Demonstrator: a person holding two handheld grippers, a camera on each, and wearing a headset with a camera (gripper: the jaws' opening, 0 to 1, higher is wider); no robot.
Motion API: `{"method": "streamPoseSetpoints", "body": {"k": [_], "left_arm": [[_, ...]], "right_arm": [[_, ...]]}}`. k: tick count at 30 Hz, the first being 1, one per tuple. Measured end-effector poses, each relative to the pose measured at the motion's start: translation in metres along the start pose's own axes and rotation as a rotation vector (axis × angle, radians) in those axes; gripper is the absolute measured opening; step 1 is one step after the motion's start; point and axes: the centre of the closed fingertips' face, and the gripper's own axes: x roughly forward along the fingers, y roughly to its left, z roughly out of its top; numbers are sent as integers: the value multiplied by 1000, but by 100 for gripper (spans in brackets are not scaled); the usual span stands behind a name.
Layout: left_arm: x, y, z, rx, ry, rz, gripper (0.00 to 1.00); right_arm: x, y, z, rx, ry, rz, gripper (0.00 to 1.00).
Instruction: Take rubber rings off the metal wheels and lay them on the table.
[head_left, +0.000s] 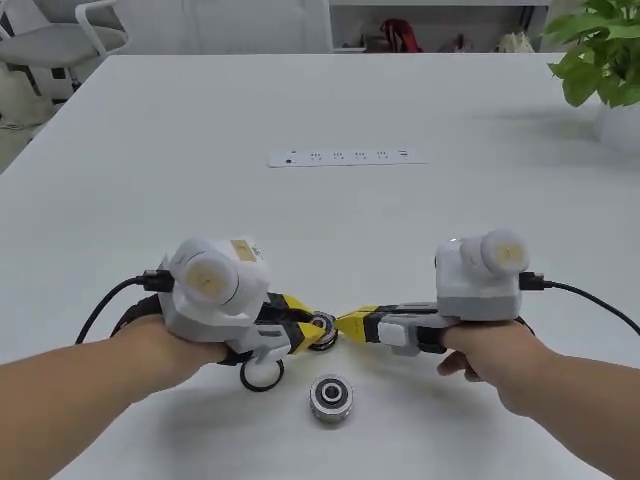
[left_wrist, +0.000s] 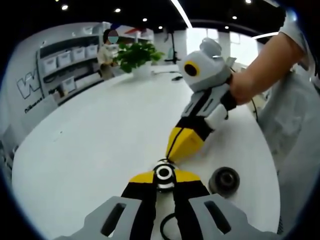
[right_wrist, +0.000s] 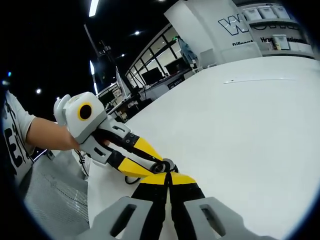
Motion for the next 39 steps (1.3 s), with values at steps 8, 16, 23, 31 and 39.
{"method": "streamPoseSetpoints", "body": {"k": [8,16,23,31,39], "left_arm": [[0,0,0,-4,-4,5,12],[0,1,0,-2,-4,5,12],[0,0,0,8,-1,1,12],[0,0,0,6,1,3,12],[0,0,0,6,1,3,12]], "right_arm": [[1,3,1,-2,6,7,0],[2,7,2,-6,13,17,0],[3,10,2,-15,22,29,0],[3,12,2,-10,19,38,0],[12,27,10,-30,11,84,0]]}}
